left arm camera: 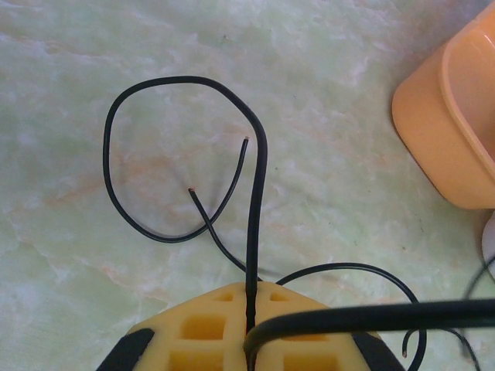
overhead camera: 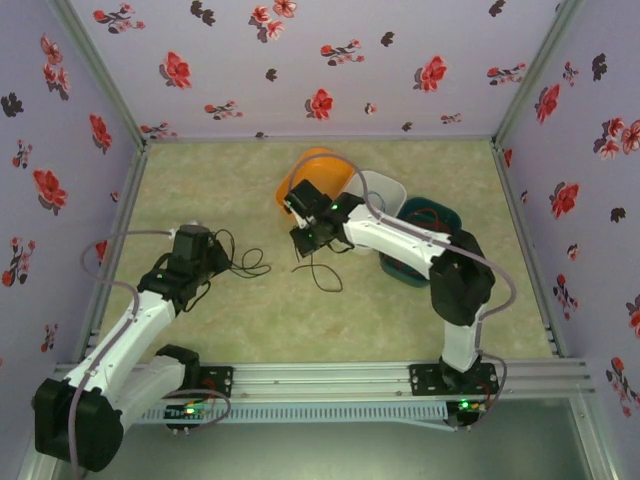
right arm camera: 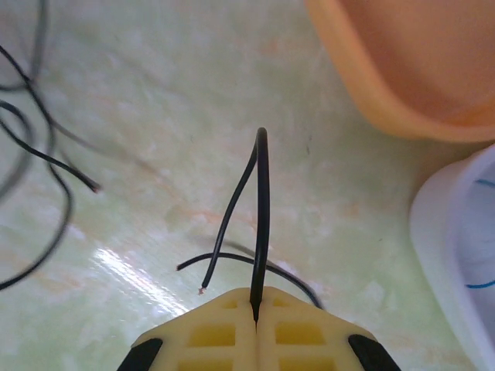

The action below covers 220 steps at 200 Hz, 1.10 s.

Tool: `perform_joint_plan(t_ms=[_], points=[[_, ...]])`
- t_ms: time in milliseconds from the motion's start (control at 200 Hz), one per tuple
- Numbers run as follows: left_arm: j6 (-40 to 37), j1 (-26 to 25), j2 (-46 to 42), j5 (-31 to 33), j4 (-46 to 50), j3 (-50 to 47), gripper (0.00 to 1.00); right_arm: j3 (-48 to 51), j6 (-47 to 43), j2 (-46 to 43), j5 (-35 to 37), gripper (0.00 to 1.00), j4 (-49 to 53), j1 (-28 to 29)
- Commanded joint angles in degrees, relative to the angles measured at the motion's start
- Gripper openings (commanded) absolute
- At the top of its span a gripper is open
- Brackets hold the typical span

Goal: Untangle the cables

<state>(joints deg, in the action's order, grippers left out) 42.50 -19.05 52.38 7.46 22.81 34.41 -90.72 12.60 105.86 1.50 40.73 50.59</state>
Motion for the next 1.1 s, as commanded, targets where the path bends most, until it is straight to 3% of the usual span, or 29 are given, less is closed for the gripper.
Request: perform_joint_plan(t_ms=[0, 215, 415, 595, 770, 1095], points=[[-0.04, 0.59, -0.66, 0.80, 0.18, -0.32, 0.00, -4.08, 0.82, -5.00, 0.79, 0.00, 0.87, -0.89], [-0.57, 0.55, -1.30, 0.45, 0.39, 0.10, 0.00, -9.96, 1.94, -6.97, 1.51, 0.00, -1.53, -4.68], [-0.94, 0.59, -1.68, 0.30, 0.80, 0.80, 0.00, -15.32, 1.51, -4.41, 8.41, 0.00, -6.88, -7.31], [-0.93, 0.58, -1.72, -0.64, 0.49, 0.73, 0.00, -18.59, 2.16, 0.94, 15.20, 0.00, -13.69, -9.71], [-1.21, 0.59, -1.83, -1.12, 0.43, 0.66, 0.00, -22.35, 3.66, 7.97, 17.18, 0.00, -18.32, -11.71], [-1.17, 0.58, -2.22, -1.40, 0.24, -0.05, 0.00, -27.72, 4.73, 17.73, 20.58, 0.00, -16.87, -13.48]])
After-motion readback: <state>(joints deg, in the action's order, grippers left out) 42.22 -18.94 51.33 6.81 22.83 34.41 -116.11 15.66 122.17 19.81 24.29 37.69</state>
